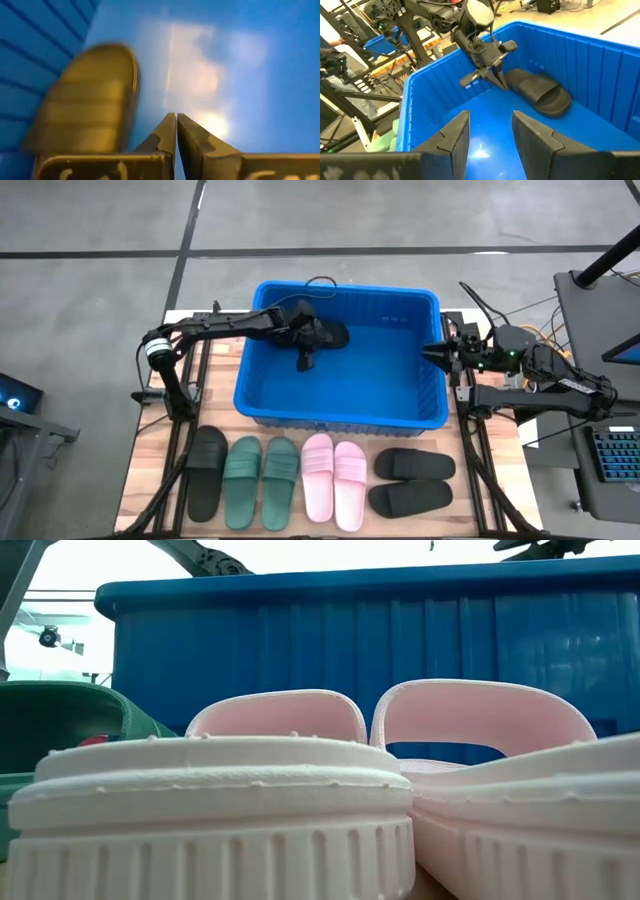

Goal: Pick and place slides into bin
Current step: Put the black slipper into the blue bin, then stack the black slipper on top of the black slipper in the blue bin

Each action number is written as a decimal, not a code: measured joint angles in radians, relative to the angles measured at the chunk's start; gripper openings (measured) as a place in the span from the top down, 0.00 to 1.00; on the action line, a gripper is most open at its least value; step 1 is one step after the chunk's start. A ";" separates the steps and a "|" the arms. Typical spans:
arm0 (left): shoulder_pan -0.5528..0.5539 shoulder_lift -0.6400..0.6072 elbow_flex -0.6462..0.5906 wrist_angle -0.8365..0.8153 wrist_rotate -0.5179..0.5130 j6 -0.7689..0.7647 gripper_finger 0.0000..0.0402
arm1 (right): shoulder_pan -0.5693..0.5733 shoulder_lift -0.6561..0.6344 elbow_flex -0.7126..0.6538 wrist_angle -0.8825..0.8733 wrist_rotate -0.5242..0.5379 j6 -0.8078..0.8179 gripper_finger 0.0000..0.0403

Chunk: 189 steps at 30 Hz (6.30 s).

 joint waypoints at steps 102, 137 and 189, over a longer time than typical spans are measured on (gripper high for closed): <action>0.015 -0.579 -0.163 0.063 0.032 -0.303 1.00 | 0.000 0.001 -0.008 0.000 0.000 0.033 0.66; 0.000 -0.980 -0.164 -0.098 0.513 -0.820 0.59 | 0.000 0.132 -0.008 0.008 0.026 0.034 0.66; -0.053 -0.962 -0.356 -1.082 0.439 -0.478 0.59 | 0.000 0.164 -0.009 -0.048 0.027 0.002 0.66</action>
